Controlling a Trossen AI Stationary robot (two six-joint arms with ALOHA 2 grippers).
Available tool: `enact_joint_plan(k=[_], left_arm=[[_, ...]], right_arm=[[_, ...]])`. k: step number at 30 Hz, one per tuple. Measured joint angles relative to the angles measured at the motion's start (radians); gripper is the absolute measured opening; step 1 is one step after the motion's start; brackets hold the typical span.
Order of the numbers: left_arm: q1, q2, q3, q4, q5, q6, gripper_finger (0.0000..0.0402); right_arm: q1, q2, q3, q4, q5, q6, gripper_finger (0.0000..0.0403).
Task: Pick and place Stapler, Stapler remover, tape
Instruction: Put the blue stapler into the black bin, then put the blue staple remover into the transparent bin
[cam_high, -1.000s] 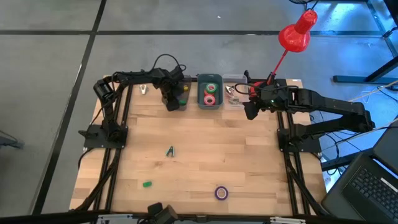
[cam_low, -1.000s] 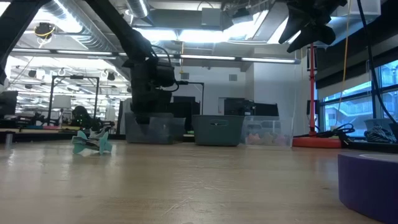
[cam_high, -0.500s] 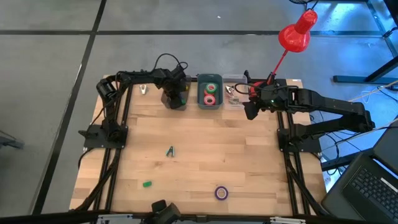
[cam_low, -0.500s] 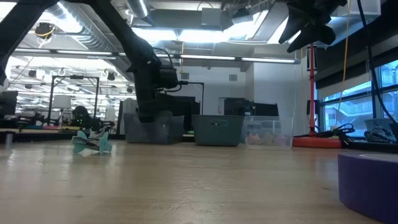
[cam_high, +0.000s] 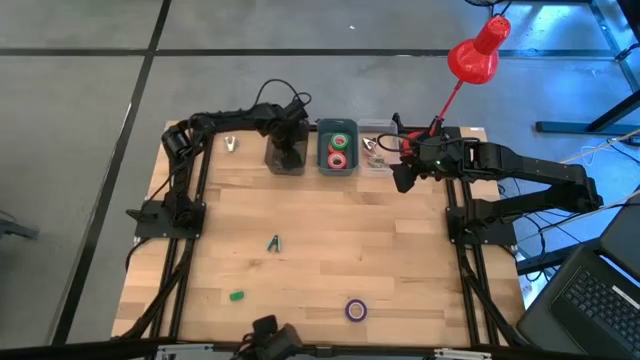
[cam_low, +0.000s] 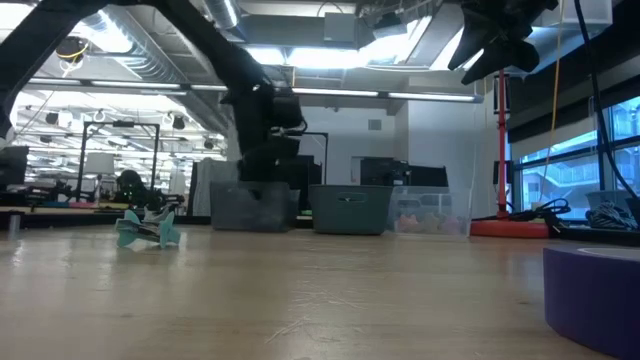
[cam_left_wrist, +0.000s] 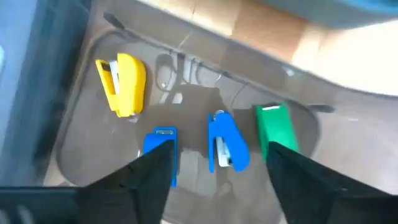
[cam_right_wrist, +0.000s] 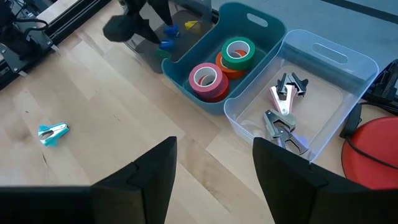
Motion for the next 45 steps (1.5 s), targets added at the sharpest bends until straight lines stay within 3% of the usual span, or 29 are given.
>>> enact_joint_plan(k=[6,10,14,20,26,29,34,38,41,45], left_arm=[[-0.004,0.000,0.139,-0.175,0.045,-0.054,0.0295],[-0.005,-0.019,0.209,-0.326,0.109,-0.098,0.0302],[-0.015,-0.103,0.197,-0.370,0.213,-0.161,0.0303],[-0.063,-0.313,0.065,-0.364,0.224,-0.258,0.0303],[-0.127,-0.636,-0.248,-0.210,0.192,-0.466,0.0303],[-0.151,-0.792,-0.421,-0.115,0.105,-0.639,0.0303],[-0.136,-0.942,-0.594,-0.086,-0.311,-0.997,0.0303],[-0.089,-0.955,-0.644,-0.066,-0.502,-1.073,0.0301],[-0.028,-0.918,-0.675,-0.041,-0.524,-1.053,0.0295],[0.063,-0.840,-0.732,0.038,-0.451,-1.028,0.0288]], right_arm=[[0.000,0.000,0.000,0.000,-0.001,0.000,0.0213],[0.000,0.000,0.000,0.000,-0.004,0.000,0.0213],[0.000,0.000,0.000,-0.001,-0.004,0.000,0.0213],[0.000,0.000,0.000,-0.002,-0.023,0.000,0.0213],[0.000,0.000,0.000,0.000,-0.026,0.000,0.0213],[0.000,0.000,0.000,0.002,-0.026,0.000,0.0213],[0.000,0.000,0.000,0.053,-0.021,-0.026,0.0213],[0.000,0.000,0.000,0.112,-0.022,-0.050,0.0213],[0.000,0.000,0.000,0.128,-0.022,-0.053,0.0213],[0.000,0.000,0.000,0.124,-0.026,-0.057,0.0213]])
